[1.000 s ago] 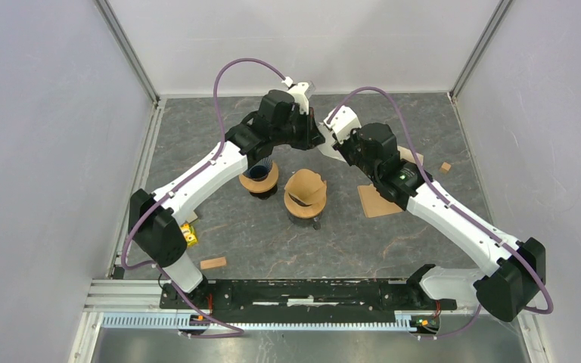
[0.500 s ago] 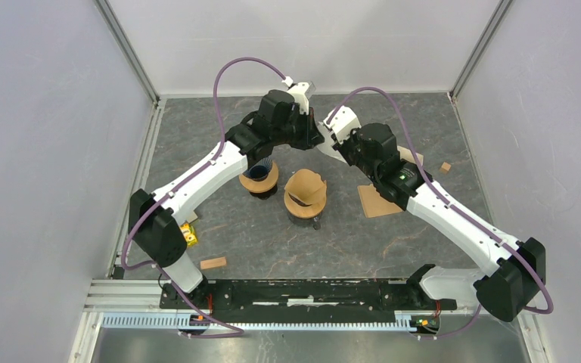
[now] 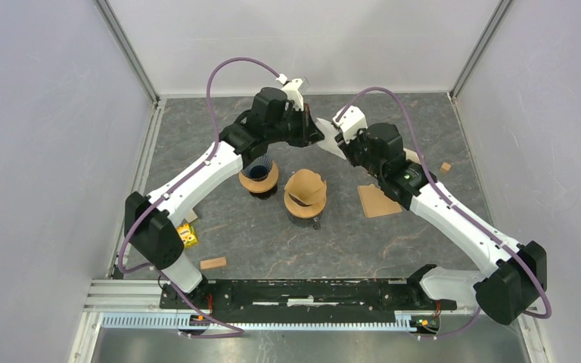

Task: Place the coffee filter in the dripper
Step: Place the coffee filter in the coffee dripper.

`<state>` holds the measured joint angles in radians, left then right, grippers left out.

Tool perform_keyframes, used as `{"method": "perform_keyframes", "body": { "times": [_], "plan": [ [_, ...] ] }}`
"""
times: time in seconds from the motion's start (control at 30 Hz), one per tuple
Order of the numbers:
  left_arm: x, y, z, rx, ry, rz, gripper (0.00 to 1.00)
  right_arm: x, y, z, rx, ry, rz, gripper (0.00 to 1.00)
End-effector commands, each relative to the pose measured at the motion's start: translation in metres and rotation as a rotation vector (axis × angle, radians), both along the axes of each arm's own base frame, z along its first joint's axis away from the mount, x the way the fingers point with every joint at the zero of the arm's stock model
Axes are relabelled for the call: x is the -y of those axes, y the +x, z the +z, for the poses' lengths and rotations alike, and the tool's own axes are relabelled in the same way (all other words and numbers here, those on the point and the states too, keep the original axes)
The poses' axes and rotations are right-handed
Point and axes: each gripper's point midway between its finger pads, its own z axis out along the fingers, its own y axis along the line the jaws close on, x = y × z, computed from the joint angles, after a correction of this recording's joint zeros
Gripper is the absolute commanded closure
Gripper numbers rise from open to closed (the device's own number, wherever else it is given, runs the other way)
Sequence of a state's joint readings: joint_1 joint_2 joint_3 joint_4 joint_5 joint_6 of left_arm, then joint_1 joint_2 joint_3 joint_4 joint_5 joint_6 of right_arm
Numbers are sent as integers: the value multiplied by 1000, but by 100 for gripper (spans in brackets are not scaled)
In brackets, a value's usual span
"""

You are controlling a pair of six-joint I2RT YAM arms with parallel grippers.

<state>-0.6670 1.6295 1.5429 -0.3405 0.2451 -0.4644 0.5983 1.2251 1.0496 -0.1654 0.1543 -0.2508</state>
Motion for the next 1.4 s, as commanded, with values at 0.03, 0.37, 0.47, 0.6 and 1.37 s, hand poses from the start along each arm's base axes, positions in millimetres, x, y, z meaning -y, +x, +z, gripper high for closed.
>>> {"method": "perform_keyframes", "body": {
  "times": [0.03, 0.37, 0.47, 0.6, 1.37],
  "plan": [
    [0, -4, 34, -14, -148, 0, 98, -4, -3, 8, 12, 83, 29, 64],
    [2, -8, 30, -41, -177, -17, 98, -11, -3, 9, -11, 135, 61, 66],
    [3, -9, 29, -47, -182, -21, 98, -11, -3, 12, -4, 139, 63, 73],
    [3, -11, 26, -52, -188, -28, 98, -9, -1, 13, 2, 126, 56, 86],
    [-34, 9, 40, 300, 127, -38, 31, -25, -22, 4, -14, 51, 251, 100]
  ]
}}
